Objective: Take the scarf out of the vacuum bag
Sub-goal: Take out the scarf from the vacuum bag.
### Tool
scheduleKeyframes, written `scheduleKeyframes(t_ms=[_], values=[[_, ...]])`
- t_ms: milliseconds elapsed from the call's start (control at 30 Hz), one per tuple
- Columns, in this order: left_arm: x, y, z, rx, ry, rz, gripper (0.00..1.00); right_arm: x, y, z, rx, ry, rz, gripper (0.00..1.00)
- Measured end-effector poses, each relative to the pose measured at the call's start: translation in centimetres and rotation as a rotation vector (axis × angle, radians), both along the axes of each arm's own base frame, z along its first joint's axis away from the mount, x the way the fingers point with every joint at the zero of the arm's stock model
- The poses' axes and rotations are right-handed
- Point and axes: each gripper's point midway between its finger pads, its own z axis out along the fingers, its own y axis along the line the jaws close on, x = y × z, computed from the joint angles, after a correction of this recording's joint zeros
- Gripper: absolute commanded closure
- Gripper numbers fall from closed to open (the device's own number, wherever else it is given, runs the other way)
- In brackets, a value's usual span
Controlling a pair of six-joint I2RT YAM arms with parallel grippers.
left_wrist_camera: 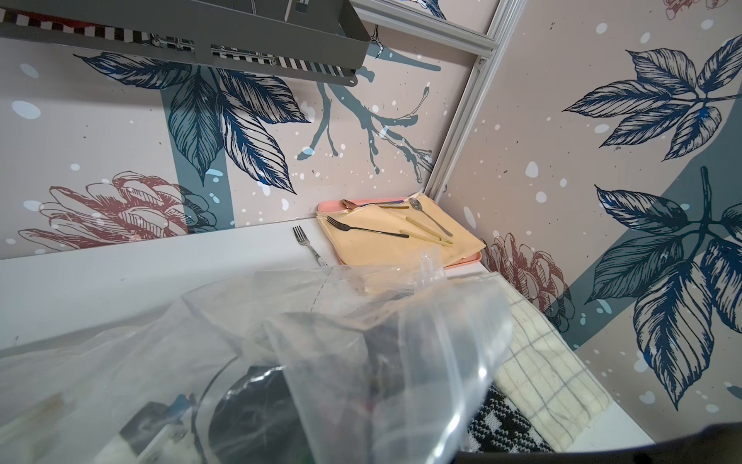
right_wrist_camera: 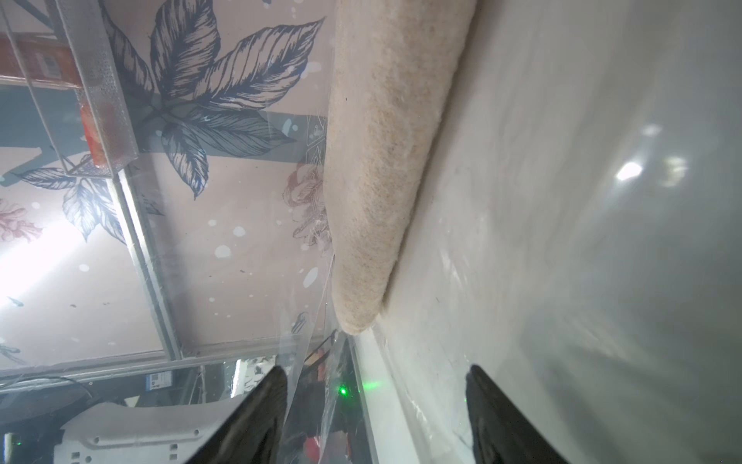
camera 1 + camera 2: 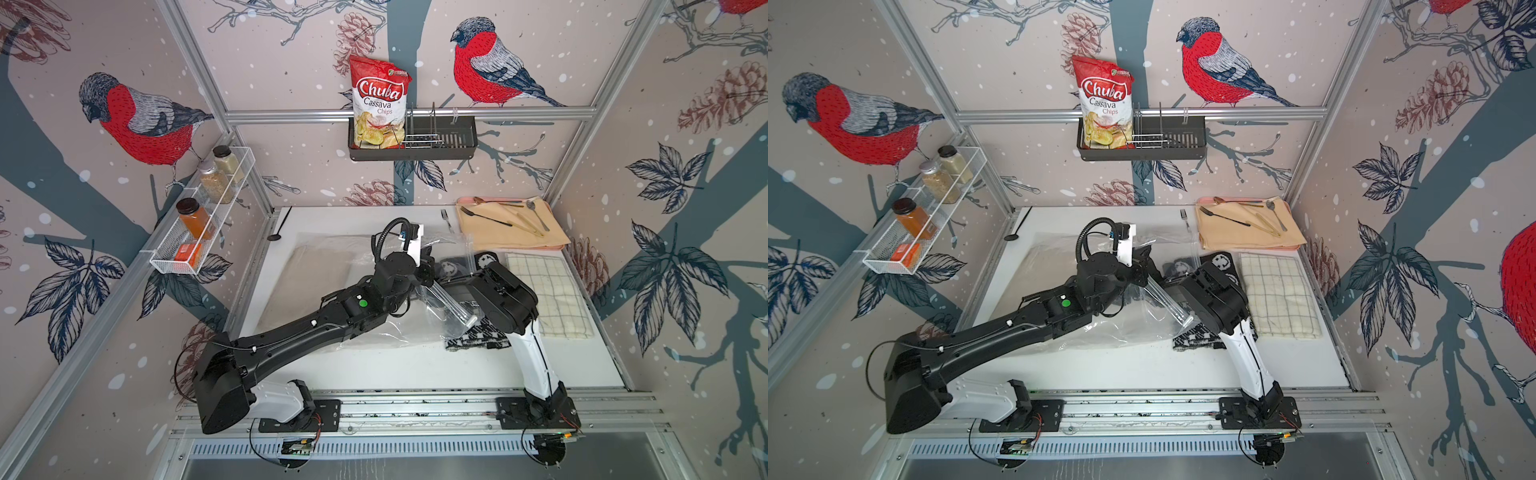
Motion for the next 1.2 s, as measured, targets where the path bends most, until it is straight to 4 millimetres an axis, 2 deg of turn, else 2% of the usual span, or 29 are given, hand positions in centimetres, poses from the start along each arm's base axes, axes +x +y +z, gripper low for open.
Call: scheduleKeyframes(t_ms=[200,367,433,800,1200], values=[[-0.5,-0.3,1.2,0.001,-0.031,0.013,1.0,0.8,1.4,-0.3,-0.062,-0.048,-0.005,0.28],[-1.3,-0.8,2.1,0.015,-0.063,0.016,1.0,1.2,2.0,-2.2,-0.145,-0.062,-0.015,0.28],[-1.3,-0.7,2.4,0.018,-0.071,0.025,1.0,1.4,2.2,-2.4,-0.149,-0.066,-0.012,0.28],[-1.9,-1.0,3.2,0.036,-0.101,0.024,1.0,1.6,3.8,-2.5,-0.135,-0.074,-0.029,0.26],[-2.6,-1.6,4.4,0.02,-0.119,0.017,1.0,3.1,5.0,-2.5,-0.166,-0.055,-0.1,0.25]])
